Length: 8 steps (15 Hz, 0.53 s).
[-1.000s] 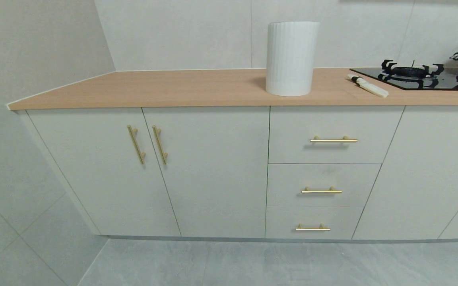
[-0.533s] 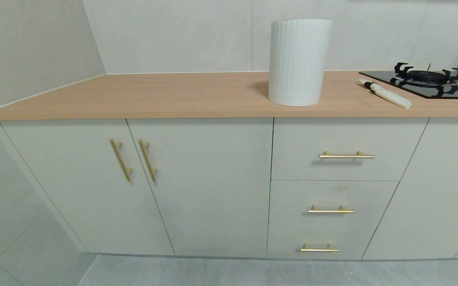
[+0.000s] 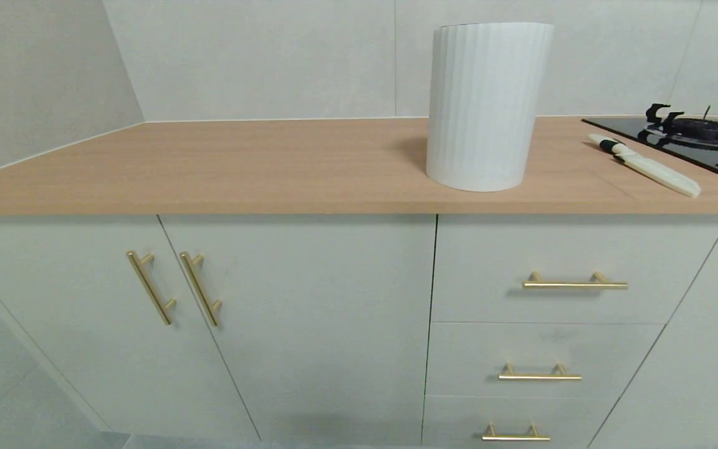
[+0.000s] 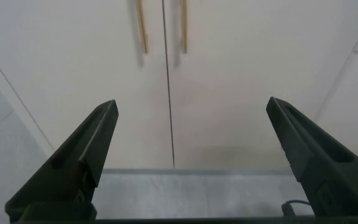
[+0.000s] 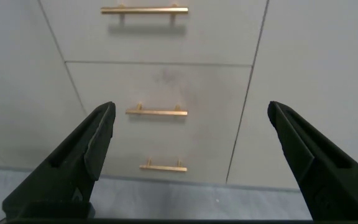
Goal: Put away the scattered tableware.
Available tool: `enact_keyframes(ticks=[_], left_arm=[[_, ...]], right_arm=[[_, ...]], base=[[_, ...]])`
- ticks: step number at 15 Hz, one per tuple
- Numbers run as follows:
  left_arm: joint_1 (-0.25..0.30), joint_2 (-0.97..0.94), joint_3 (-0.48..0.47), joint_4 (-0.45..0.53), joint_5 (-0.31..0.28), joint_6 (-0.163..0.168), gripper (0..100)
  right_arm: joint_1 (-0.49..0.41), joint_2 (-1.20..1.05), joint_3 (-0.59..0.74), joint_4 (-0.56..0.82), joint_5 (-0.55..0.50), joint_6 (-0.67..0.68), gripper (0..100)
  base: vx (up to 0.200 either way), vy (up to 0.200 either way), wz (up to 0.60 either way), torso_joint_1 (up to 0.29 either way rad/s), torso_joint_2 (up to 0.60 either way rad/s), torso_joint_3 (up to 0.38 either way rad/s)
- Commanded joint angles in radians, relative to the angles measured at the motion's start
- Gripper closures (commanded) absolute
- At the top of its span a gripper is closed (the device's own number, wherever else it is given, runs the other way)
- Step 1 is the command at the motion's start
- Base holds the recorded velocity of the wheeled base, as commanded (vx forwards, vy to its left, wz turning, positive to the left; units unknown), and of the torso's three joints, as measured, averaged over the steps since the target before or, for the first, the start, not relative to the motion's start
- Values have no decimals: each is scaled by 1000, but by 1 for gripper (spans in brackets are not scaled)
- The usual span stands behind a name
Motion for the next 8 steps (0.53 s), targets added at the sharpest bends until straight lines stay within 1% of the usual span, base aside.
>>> enact_keyframes(ticks=[1, 8], left_arm=[[1, 0, 0, 0, 0, 0, 0], [1, 0, 0, 0, 0, 0, 0]], right_arm=[[0, 2, 0, 0, 0, 0, 0], [0, 2, 0, 0, 0, 0, 0]], base=[[0, 0, 0, 0, 0, 0], [0, 0, 0, 0, 0, 0]])
